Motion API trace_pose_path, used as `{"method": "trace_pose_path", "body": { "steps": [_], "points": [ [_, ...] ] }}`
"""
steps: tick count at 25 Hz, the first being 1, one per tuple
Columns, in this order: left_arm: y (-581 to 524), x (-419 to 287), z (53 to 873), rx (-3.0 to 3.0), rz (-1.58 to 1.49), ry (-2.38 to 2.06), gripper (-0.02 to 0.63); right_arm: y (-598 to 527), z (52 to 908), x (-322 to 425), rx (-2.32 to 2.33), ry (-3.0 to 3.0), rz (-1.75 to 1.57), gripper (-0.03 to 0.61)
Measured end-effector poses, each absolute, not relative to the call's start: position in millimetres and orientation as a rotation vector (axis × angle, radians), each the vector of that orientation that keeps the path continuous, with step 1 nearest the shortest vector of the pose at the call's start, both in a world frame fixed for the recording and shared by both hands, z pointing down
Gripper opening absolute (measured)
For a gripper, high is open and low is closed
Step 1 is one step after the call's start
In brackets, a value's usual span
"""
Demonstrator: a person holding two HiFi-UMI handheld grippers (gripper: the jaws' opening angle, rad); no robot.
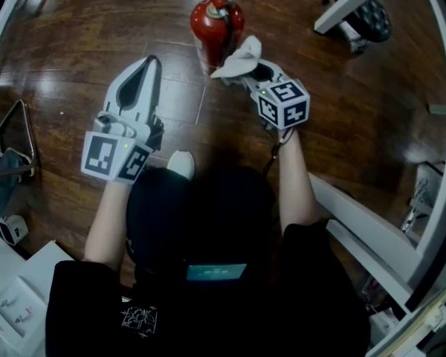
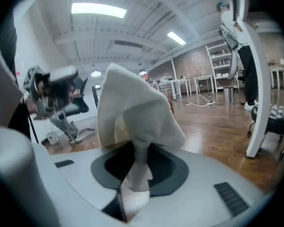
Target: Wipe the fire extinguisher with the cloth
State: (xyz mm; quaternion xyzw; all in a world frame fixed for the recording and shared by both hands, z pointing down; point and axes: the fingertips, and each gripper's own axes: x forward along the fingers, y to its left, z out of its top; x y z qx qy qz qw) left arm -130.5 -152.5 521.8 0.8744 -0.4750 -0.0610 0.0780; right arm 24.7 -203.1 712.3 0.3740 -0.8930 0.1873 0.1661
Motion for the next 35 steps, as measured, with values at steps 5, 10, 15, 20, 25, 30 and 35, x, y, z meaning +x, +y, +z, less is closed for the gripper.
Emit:
{"method": "trace_pose_path", "body": {
  "steps": [5,10,15,20,25,30,35],
  "points": [
    [-150.8,-133.4,522.5,2.616,-0.182,-1.431,0.003,-182.1,648.6,-17.8,0.96,-2.849,0.92,0.099],
    [-145.0,-138.3,524.6,2.612,-0.158,-1.443,0.003,-205.7,658.2,-61.5,0.907,-2.876,1.327,0.098],
    [-145.6,-149.4,523.8,2.607,-0.148,-1.472,0.003,-234.4,674.0,-76.8,0.97,-2.832,1.45,0.098],
    [-147.8,-151.6,523.6,2.599,-0.152,-1.483,0.003,-235.9,714.2,-78.1,0.988,-2.731,1.528,0.098],
    [-148.2,-153.2,524.9,2.588,-0.165,-1.484,0.003,-229.0,771.7,-64.7,1.042,-2.598,1.632,0.098],
    [-148.4,-156.9,524.0,2.584,-0.169,-1.491,0.003,-216.9,820.9,-50.5,1.077,-2.487,1.671,0.098],
    [-148.6,-156.6,524.9,2.581,-0.183,-1.484,0.003,-201.0,843.3,-38.3,1.094,-2.422,1.704,0.098]
  ]
}}
